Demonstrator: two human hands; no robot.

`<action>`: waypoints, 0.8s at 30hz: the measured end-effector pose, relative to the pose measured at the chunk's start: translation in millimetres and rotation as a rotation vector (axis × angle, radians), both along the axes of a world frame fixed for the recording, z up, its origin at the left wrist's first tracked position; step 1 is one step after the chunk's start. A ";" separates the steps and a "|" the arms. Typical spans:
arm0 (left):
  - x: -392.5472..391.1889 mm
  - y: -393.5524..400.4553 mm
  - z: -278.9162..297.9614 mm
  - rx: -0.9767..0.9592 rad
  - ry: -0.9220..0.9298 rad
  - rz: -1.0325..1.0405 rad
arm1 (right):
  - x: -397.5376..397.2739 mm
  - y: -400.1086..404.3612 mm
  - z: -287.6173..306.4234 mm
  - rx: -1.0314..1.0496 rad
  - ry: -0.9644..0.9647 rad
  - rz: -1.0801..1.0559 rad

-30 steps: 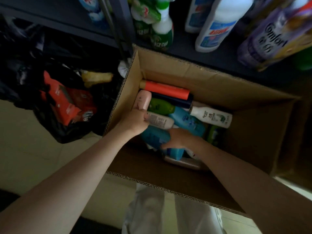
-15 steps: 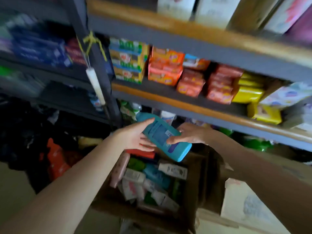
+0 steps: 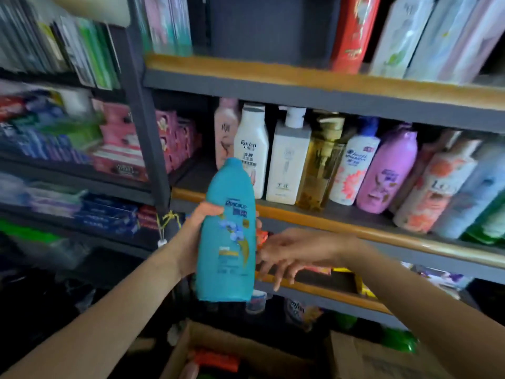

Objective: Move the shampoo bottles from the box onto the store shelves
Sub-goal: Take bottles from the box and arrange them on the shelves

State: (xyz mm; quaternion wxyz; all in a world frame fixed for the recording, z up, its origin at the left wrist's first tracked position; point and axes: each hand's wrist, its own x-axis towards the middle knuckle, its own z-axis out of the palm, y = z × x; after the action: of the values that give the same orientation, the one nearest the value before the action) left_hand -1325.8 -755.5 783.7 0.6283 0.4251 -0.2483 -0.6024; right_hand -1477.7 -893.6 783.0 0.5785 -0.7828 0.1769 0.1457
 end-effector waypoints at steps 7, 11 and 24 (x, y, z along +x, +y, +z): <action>-1.4 -11.3 75.4 -0.074 -0.329 -0.119 | 4.9 23.6 63.3 0.118 -0.295 -0.146; -14.4 -34.5 97.3 -0.197 -0.473 -0.048 | 0.9 30.8 82.7 -0.050 -0.469 -0.304; -40.0 -72.8 202.2 -0.498 -0.881 0.105 | 2.0 7.0 151.2 -0.705 -1.063 -0.911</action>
State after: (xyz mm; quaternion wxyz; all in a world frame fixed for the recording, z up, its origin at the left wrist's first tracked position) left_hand -1365.8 -828.3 985.9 0.5758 0.4880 -0.6040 -0.2559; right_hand -1475.7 -886.5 934.3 0.3057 -0.7352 0.2158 -0.5652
